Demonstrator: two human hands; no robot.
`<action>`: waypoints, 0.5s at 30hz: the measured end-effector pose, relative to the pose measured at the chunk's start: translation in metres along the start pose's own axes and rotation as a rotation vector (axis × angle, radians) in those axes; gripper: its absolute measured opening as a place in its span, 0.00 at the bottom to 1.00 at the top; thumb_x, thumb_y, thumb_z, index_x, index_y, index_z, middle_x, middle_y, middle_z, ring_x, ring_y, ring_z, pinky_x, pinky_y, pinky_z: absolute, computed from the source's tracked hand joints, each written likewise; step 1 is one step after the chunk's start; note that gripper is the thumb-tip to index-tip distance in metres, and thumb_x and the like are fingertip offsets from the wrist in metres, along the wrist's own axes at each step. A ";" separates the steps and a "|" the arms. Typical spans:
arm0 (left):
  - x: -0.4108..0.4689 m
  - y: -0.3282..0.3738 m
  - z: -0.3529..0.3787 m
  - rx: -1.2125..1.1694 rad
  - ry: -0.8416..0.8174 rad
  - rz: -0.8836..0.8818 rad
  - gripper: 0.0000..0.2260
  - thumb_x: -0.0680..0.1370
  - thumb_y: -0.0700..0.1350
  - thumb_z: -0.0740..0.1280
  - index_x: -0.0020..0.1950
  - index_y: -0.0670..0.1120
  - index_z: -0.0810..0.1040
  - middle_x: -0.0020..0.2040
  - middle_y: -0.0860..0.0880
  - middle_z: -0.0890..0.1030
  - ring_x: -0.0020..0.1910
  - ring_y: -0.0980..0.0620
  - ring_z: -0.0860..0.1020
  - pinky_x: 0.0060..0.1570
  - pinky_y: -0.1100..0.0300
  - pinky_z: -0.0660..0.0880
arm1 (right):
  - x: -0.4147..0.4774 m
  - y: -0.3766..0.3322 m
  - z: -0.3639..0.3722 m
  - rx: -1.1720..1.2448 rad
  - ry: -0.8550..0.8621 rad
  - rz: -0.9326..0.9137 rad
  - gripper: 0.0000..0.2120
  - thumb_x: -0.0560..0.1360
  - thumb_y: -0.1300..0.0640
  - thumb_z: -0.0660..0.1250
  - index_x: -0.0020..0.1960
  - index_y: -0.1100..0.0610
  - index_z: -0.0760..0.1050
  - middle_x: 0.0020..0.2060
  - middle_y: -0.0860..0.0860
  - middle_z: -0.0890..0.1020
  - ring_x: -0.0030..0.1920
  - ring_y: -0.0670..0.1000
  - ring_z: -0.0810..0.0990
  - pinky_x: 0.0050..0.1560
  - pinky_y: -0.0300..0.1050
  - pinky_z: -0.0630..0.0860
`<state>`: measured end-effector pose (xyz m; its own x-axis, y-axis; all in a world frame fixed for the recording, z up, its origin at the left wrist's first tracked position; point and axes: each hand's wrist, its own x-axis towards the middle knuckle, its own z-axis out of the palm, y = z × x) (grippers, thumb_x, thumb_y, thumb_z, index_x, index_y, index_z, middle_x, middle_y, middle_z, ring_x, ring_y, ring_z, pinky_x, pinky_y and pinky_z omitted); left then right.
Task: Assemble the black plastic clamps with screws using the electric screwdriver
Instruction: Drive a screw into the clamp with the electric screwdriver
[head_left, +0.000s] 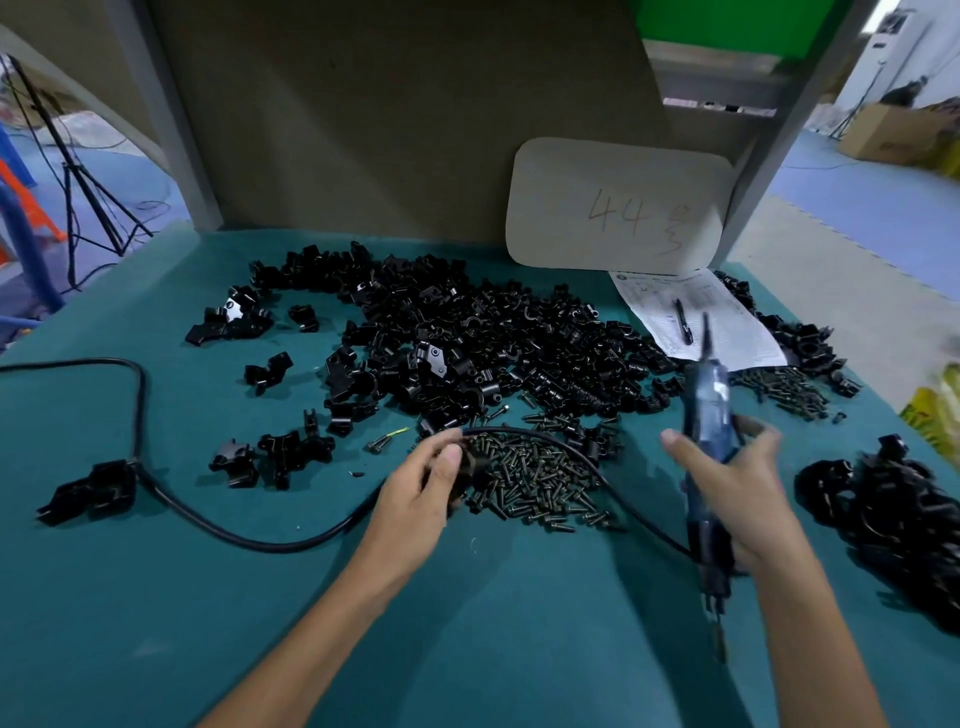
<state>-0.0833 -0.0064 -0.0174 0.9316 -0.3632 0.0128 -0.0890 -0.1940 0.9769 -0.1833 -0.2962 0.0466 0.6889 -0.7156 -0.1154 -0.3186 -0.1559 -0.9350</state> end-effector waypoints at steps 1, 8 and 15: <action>0.000 0.000 -0.001 -0.024 0.007 -0.009 0.17 0.77 0.71 0.55 0.61 0.70 0.74 0.46 0.54 0.82 0.40 0.57 0.80 0.39 0.59 0.76 | 0.000 0.004 0.001 -0.123 -0.022 -0.018 0.33 0.74 0.48 0.77 0.67 0.49 0.58 0.54 0.56 0.80 0.46 0.56 0.81 0.51 0.61 0.80; -0.002 0.003 -0.004 -0.073 -0.004 -0.073 0.30 0.64 0.65 0.79 0.59 0.68 0.67 0.51 0.61 0.84 0.48 0.57 0.83 0.49 0.55 0.79 | -0.004 0.012 0.025 -0.843 0.066 -0.204 0.30 0.76 0.49 0.75 0.72 0.59 0.70 0.64 0.60 0.79 0.63 0.64 0.74 0.64 0.58 0.70; -0.005 0.002 -0.002 0.031 0.018 0.068 0.12 0.76 0.62 0.68 0.58 0.61 0.78 0.43 0.63 0.83 0.42 0.64 0.81 0.43 0.67 0.73 | -0.041 -0.001 0.092 -0.732 -0.280 -0.616 0.18 0.82 0.48 0.67 0.71 0.48 0.76 0.56 0.47 0.73 0.58 0.49 0.68 0.60 0.45 0.70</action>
<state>-0.0871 -0.0035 -0.0152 0.9290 -0.3606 0.0831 -0.1633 -0.1980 0.9665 -0.1517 -0.2038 0.0214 0.9678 -0.1964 0.1572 -0.1114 -0.8949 -0.4322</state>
